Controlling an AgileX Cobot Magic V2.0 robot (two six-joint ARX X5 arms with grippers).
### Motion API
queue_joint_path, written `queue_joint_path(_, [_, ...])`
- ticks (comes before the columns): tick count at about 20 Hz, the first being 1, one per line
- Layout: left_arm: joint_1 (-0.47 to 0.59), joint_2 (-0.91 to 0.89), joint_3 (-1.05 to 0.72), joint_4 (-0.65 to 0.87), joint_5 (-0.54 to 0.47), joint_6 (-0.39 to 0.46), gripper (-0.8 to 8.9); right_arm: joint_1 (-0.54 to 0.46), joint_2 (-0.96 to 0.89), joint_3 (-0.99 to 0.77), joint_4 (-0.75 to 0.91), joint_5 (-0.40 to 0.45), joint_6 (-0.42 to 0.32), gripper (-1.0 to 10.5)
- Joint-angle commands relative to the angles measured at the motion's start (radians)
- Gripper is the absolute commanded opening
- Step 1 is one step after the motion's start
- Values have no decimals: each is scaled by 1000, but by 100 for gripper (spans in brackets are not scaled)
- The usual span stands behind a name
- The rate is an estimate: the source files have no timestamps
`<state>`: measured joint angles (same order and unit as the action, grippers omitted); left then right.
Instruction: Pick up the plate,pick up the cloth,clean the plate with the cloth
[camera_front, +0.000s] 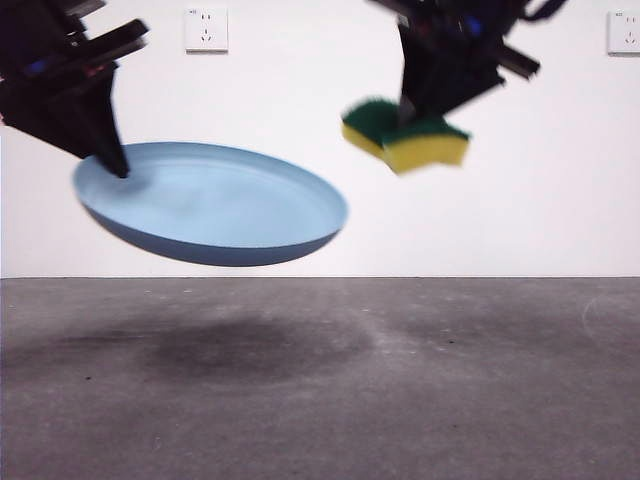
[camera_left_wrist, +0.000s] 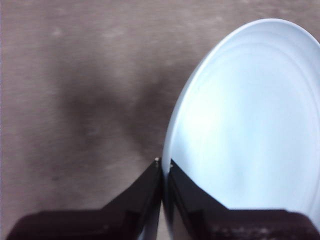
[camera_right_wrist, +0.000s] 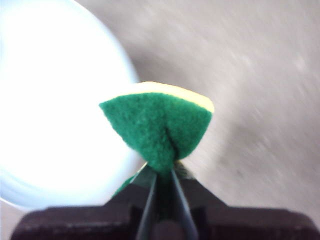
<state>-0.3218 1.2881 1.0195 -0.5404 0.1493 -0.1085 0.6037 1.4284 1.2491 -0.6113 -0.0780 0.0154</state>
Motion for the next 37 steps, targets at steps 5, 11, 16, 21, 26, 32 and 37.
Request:
queue_joint_path(5, [-149, 4, 1, 20, 20, -76, -8, 85, 53, -3, 49, 3, 21, -17])
queue_joint_path(11, [-195, 4, 1, 51, 69, -100, -8, 117, 112, -3, 125, -17, 38, -16])
queue_joint_path(16, [-187, 4, 1, 145, 65, -110, -8, 192, 137, -3, 84, -96, 38, -16])
queue_joint_path(21, [-132, 3, 2, 135, 93, -109, -8, 220, 137, -3, -185, 121, 8, -16])
queue_joint_path(26, [-104, 0, 2, 76, 198, -101, -8, 168, 127, -3, -141, 459, 8, -16])
queue_joint_path(32, [-114, 0, 2, 64, 201, -100, -8, 137, 127, -3, 133, 297, 13, -17])
queue_joint_path(37, [-116, 0, 2, 71, 200, -98, -8, 137, 132, -3, 257, 83, 56, -17])
